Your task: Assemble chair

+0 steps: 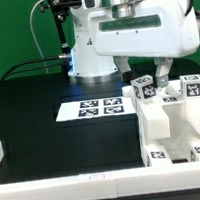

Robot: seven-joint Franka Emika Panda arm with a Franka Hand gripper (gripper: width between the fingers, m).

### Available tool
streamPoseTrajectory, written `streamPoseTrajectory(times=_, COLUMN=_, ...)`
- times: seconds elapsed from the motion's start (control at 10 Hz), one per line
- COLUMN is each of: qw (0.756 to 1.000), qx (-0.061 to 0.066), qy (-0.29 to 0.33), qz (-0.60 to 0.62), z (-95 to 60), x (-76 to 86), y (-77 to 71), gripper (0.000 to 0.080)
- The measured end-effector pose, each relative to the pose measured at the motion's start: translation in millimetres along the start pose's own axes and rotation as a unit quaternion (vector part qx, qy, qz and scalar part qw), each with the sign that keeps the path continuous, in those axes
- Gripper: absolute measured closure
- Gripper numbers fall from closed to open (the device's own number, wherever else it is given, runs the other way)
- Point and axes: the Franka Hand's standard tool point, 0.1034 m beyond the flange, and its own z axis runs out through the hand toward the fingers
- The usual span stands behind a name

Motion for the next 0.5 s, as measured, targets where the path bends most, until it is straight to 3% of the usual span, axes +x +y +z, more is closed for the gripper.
streamPoseTrajectory(times=0.2, qw=0.986, qx=0.002, qy=0.0, qz=-0.165, z=-2.5, x=-0.1, y=-2.7, gripper=0.0153)
streamPoseTrajectory(times=0.5, qw=0.967, qx=0.001, qy=0.001, qz=-0.254, z=-1.7, x=0.7, y=-2.2, gripper=0.0151)
